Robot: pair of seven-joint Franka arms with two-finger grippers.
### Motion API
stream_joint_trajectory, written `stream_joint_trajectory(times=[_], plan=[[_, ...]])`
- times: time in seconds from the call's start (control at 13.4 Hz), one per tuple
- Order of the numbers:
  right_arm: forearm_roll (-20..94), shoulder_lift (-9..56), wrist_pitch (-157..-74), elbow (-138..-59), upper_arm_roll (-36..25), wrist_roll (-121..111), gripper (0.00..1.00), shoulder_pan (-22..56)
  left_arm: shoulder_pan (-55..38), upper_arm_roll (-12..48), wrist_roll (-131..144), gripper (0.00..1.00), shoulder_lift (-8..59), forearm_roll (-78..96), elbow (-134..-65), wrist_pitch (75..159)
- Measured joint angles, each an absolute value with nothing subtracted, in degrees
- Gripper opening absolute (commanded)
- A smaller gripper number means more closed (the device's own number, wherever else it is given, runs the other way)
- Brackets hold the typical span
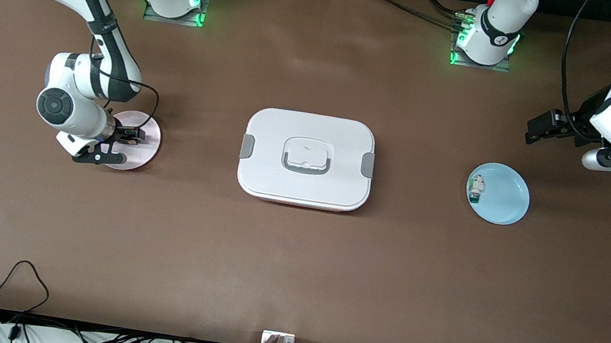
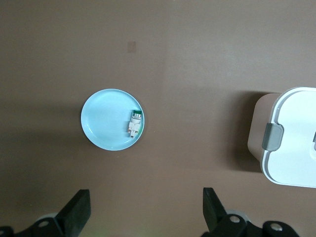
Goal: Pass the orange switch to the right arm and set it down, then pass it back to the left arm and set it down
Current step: 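Close the right gripper on the orange switch, then lift the switch with the right gripper and carry it toward the box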
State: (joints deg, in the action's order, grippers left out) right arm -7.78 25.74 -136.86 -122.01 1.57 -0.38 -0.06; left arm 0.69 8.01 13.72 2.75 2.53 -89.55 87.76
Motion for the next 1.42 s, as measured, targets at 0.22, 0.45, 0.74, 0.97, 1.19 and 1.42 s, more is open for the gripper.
stream_joint_trajectory(times=[0.22,0.45,0.74,0.97,1.19,1.42], plan=[[-7.7,25.2,-136.6,-119.4,2.8,-0.4,0.23,0.0,0.7,8.0,13.7,1.0,2.7,2.5,-89.5,87.8],[-7.1,23.1,-132.8,-115.5,4.6,-0.4,0.23,0.1,0.7,8.0,13.7,1.0,2.7,2.5,-89.5,87.8],[-6.3,19.2,-123.1,-107.1,7.6,-0.5,0.23,0.2,0.7,8.0,13.7,1.0,2.7,2.5,-89.5,87.8],[-2.3,15.9,-117.0,-100.3,10.2,-2.1,0.23,0.3,0.7,8.0,13.7,1.0,2.7,2.5,-89.6,87.8],[0.5,13.3,-115.4,-96.4,11.9,-3.3,0.23,0.3,0.7,8.0,13.7,1.0,2.7,2.5,-89.6,87.8],[1.2,12.1,-115.1,-93.4,15.1,-5.0,0.22,0.3,0.7,8.0,13.7,1.0,2.7,2.5,-89.6,87.8]])
